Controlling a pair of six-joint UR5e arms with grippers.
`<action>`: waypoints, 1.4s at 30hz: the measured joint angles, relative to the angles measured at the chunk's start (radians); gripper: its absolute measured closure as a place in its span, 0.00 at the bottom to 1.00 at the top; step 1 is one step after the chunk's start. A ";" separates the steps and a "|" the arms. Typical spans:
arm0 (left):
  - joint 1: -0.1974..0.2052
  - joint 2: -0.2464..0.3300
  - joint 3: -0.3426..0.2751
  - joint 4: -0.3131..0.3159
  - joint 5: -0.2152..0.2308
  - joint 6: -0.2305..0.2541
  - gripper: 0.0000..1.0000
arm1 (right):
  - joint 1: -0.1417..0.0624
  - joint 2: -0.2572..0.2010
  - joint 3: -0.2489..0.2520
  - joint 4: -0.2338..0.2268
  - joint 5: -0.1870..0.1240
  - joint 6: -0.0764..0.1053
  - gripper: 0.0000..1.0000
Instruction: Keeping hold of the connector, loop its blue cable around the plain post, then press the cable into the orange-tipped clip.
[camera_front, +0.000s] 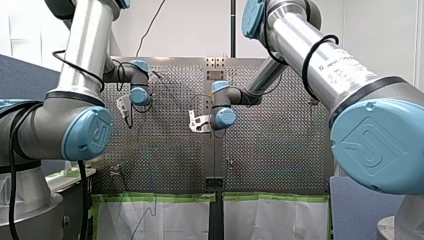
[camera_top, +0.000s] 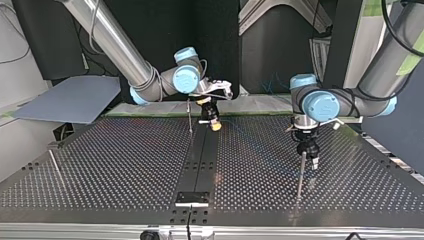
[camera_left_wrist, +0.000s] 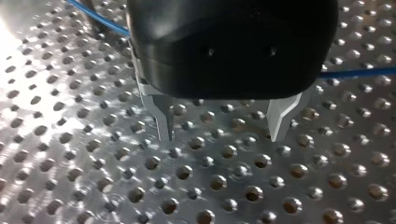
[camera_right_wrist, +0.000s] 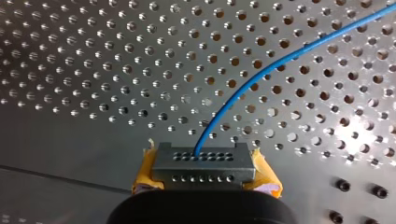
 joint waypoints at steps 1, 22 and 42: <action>0.000 -0.002 0.000 0.000 -0.001 0.000 0.00 | 0.000 0.001 0.008 -0.009 0.000 0.001 1.00; -0.004 -0.005 0.000 -0.003 -0.005 -0.013 0.00 | 0.006 0.140 0.103 -0.169 0.088 0.010 1.00; -0.004 -0.004 0.000 -0.003 -0.004 -0.023 0.00 | -0.001 0.341 0.121 -0.309 0.225 0.045 1.00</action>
